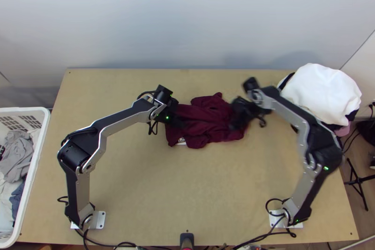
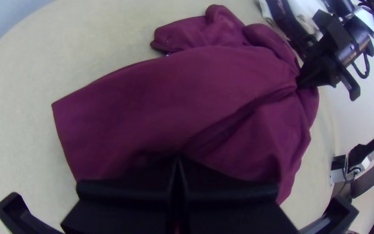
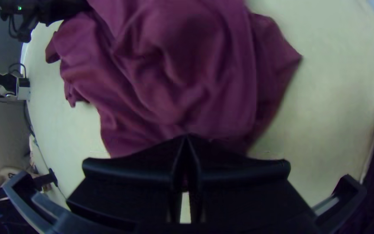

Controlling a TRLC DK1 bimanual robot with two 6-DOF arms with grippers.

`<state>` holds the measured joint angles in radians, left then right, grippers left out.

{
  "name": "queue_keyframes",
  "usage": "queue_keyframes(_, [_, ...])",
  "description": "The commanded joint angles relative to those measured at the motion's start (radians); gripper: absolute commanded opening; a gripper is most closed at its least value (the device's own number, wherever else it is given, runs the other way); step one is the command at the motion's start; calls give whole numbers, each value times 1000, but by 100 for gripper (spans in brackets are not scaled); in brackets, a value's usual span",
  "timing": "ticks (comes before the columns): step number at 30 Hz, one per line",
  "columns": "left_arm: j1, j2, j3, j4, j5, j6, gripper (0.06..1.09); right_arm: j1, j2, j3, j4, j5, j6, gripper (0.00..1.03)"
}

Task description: Fold the t-shirt

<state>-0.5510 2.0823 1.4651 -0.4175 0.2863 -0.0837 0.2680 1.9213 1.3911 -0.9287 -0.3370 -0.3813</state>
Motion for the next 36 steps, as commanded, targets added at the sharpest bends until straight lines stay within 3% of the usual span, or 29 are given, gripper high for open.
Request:
queue_keyframes(1, [-3,7,8,-6,-9,4,10,-231,-133,-138,-18,41,-134,3])
queue_keyframes(5, [-1,10,12,-10,-9,6,10,-334,-133,-115,-27,76,-183,3])
queue_keyframes(7, [0,12,12,-14,-9,6,10,-329,-145,-78,-68,75,-182,3])
queue_keyframes(13, [6,4,1,-27,5,19,10,-105,-168,68,-102,73,-50,3])
queue_keyframes(20, [10,2,-3,-27,33,27,10,109,-7,213,-102,26,42,3])
queue_keyframes(24, [13,2,-5,-27,36,29,10,158,73,302,-104,-56,85,3])
queue_keyframes(36, [16,2,-6,-26,40,30,10,152,360,496,-104,-82,62,3])
